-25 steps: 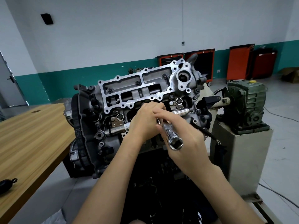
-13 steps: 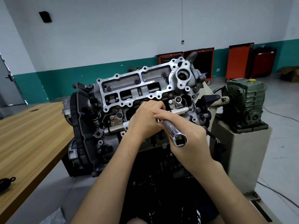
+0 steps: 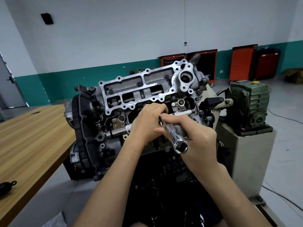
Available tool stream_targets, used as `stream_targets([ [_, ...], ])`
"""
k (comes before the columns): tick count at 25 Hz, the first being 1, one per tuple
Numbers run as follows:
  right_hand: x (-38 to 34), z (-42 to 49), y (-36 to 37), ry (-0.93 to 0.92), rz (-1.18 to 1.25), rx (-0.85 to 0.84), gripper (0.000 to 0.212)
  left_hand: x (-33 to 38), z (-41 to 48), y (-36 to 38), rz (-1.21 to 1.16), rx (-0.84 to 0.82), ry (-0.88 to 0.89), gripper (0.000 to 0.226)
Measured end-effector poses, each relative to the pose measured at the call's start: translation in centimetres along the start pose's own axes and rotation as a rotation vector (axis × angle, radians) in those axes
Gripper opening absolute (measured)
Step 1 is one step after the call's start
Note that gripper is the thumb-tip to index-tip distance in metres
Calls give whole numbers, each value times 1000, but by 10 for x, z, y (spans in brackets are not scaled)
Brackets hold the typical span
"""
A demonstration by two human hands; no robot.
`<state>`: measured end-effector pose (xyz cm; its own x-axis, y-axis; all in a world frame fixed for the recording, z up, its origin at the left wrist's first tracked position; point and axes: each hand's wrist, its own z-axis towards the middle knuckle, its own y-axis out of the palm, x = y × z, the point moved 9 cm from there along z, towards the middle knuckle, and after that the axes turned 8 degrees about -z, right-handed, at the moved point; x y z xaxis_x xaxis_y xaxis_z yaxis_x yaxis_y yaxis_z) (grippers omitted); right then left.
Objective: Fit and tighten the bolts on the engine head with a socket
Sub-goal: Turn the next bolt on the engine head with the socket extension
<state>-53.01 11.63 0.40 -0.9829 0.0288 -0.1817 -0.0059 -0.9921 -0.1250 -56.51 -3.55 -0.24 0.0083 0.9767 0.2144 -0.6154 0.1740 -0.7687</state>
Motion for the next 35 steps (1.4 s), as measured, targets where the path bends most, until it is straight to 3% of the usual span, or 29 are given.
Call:
stream_targets([
  [4,-12,-5,12,-70,45,-102,29,2,0,-1,-45,-3,-5,16],
  [9,-1,2,-2,-17,0,12,28,1,-1,-1,-12,0,-13,18],
  [14,-9,-5,7,-68,-23,-51,33,1,0,-2,-34,21,-12,33],
  [19,-1,1,-1,-7,-31,10,29,-1,0,0,-17,24,19,17],
  [23,-9,-3,13,-64,22,-99,36,1,1,0,-14,14,-8,35],
  [27,0,0,-2,-14,-35,21,28,0,-1,0,6,23,19,17],
  [32,-14,-4,10,-107,21,-71,31,-1,2,2,6,5,-7,20],
  [35,-3,1,1,-46,-6,2,29,2,-1,-2,-12,24,1,19],
])
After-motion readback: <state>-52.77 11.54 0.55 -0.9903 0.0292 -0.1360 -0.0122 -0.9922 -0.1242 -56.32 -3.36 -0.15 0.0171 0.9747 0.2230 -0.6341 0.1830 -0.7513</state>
